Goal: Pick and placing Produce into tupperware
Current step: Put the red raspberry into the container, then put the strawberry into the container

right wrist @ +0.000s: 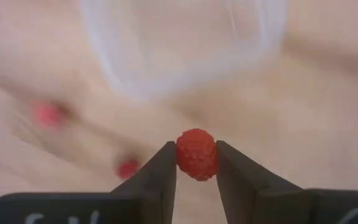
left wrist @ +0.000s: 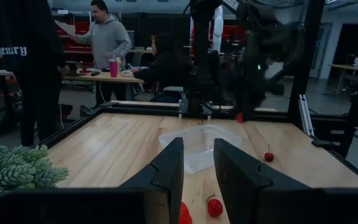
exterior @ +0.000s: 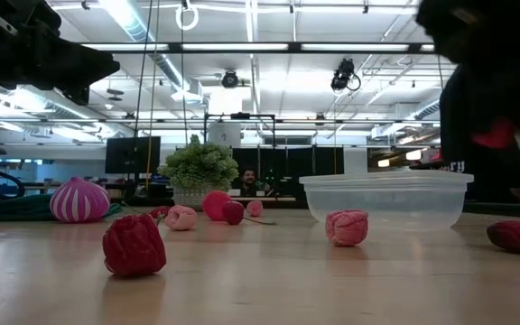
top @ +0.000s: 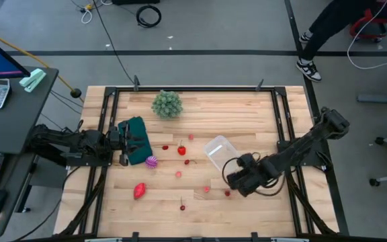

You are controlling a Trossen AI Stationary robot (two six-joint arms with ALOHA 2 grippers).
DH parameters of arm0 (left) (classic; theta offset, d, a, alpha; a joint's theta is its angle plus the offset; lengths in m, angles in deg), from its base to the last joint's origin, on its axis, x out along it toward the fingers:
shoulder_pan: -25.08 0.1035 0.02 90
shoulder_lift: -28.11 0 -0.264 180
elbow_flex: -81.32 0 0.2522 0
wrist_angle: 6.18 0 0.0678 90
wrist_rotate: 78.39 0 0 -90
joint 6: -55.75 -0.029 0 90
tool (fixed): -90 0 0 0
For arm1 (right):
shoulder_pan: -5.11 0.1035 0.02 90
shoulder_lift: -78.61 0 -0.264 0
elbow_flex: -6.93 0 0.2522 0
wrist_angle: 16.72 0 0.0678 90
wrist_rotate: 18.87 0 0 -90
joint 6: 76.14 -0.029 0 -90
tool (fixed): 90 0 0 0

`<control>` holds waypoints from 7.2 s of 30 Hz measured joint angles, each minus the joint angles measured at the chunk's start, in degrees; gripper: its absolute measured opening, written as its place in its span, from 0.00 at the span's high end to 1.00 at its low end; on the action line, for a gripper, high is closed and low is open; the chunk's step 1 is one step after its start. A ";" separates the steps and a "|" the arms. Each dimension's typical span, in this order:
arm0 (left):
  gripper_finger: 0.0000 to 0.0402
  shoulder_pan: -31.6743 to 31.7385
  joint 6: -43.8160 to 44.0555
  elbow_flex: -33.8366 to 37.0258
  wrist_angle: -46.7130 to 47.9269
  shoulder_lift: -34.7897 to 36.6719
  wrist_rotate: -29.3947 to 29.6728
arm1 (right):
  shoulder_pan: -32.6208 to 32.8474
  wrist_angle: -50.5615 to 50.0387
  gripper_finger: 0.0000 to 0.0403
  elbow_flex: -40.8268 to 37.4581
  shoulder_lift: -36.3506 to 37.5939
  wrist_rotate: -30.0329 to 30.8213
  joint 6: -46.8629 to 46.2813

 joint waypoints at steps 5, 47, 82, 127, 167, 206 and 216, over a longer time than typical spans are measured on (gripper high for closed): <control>0.77 -0.02 0.00 0.00 -0.18 0.00 0.00 | -2.50 1.37 0.74 0.02 2.73 15.89 7.41; 0.79 -0.01 0.04 0.00 -0.35 0.01 0.11 | -31.45 23.20 0.73 0.04 -8.01 -15.82 68.49; 0.81 0.00 0.04 -0.01 0.04 0.00 0.11 | -28.83 18.63 0.63 -0.63 -11.55 -10.05 67.30; 0.77 13.99 25.40 -20.33 -6.14 -52.74 -3.11 | -22.16 17.81 0.60 19.69 -10.48 -2.77 73.96; 0.63 14.88 28.65 -24.78 -39.59 -94.65 -10.40 | -22.16 17.81 0.60 19.63 -10.53 -2.42 72.83; 0.98 15.05 20.89 -32.12 -44.03 -91.49 -15.47 | -14.87 -6.44 0.60 19.63 -10.55 -1.57 48.00; 0.99 14.72 8.06 -50.12 -24.89 -93.21 -18.33 | -8.58 -11.79 0.60 19.63 -10.55 -1.59 36.78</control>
